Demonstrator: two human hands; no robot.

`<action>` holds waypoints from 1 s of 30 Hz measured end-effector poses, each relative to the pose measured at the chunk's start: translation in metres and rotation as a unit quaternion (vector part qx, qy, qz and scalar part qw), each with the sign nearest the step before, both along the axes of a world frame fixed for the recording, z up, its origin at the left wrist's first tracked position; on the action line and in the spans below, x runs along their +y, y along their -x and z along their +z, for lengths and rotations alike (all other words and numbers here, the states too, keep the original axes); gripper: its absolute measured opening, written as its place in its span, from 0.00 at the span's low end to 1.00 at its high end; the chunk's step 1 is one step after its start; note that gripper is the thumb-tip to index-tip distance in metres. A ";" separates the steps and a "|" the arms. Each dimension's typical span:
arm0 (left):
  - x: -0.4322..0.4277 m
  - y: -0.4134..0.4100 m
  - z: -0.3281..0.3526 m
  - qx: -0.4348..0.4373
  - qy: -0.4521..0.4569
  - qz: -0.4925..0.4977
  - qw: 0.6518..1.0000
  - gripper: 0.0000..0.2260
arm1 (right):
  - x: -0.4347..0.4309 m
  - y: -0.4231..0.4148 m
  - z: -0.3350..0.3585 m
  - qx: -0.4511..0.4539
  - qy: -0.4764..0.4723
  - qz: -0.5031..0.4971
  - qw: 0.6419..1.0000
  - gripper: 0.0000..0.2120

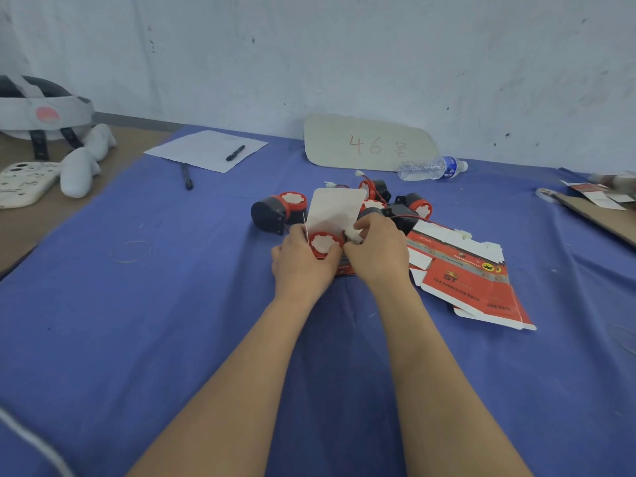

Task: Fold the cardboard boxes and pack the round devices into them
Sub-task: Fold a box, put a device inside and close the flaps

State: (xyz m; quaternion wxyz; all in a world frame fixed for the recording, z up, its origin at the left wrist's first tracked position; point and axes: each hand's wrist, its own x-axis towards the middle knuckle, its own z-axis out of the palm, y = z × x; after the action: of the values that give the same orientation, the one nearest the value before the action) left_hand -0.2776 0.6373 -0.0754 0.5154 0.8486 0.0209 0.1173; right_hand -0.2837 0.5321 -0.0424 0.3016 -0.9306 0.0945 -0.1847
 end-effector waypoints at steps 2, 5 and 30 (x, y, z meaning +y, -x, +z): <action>0.000 0.000 0.000 -0.001 0.000 0.000 1.000 0.19 | -0.001 -0.001 0.000 0.001 -0.004 0.000 1.000 0.17; -0.001 0.001 -0.001 -0.004 -0.002 0.001 1.000 0.18 | -0.002 -0.002 -0.001 0.013 -0.008 0.002 1.000 0.18; -0.003 0.004 0.000 -0.007 -0.005 -0.008 1.000 0.17 | -0.014 -0.010 -0.001 0.079 -0.064 0.026 0.995 0.20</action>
State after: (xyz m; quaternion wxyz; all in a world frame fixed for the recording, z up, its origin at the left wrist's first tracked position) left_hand -0.2817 0.6341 -0.0754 0.5120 0.8506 0.0099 0.1195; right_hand -0.2739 0.5184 -0.0436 0.3566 -0.9233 0.1052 -0.0965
